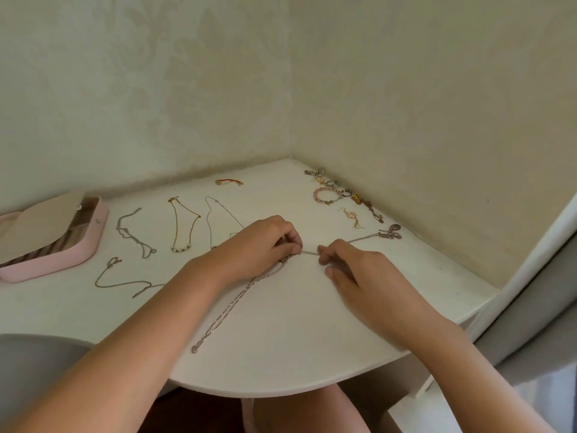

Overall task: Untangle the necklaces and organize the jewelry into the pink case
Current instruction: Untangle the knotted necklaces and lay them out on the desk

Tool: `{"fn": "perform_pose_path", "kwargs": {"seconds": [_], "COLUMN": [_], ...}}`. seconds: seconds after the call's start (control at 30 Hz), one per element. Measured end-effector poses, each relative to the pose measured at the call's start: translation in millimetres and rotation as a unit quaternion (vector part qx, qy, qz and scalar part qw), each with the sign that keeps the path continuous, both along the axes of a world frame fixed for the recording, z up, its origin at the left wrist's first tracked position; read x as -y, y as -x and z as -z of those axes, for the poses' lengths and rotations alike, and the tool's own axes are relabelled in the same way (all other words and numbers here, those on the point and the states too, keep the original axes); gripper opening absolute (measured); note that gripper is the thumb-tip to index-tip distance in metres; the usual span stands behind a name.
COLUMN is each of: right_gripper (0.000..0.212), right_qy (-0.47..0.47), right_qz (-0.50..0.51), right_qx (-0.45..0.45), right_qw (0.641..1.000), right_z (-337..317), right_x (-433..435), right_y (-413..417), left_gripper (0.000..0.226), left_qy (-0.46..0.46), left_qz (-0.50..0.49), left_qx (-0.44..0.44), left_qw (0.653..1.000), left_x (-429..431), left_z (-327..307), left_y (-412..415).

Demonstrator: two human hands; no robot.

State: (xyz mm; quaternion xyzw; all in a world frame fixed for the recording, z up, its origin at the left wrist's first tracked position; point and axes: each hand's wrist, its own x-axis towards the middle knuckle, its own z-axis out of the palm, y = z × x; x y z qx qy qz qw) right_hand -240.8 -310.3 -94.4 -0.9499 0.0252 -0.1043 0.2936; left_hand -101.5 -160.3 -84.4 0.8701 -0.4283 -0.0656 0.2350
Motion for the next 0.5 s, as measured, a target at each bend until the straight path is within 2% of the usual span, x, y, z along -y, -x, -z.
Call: {"fn": "perform_pose_path", "kwargs": {"seconds": [0.2, 0.3, 0.37, 0.5], "right_gripper": [0.019, 0.023, 0.029, 0.015], "right_qy": [0.045, 0.024, 0.048, 0.098], "right_qz": [-0.012, -0.044, -0.085, -0.183], "right_qx": [-0.038, -0.098, -0.158, -0.229], "right_qw": [0.998, 0.994, 0.983, 0.951], "right_z": [-25.8, -39.4, -45.0, -54.3], "right_x": [15.8, 16.9, 13.5, 2.5], "right_y": [-33.8, -60.4, -81.0, -116.7], "left_gripper": [0.009, 0.009, 0.011, 0.014], "left_qy": [0.061, 0.066, 0.061, 0.039], "left_qz": [-0.005, -0.029, -0.048, -0.063], "left_qx": [-0.061, -0.113, -0.132, -0.137], "left_qw": [0.996, 0.991, 0.988, 0.988], "left_x": [-12.4, -14.6, -15.1, -18.8], "left_z": [-3.8, -7.3, -8.5, -8.9], "left_y": [-8.6, -14.4, -16.7, -17.6]}}
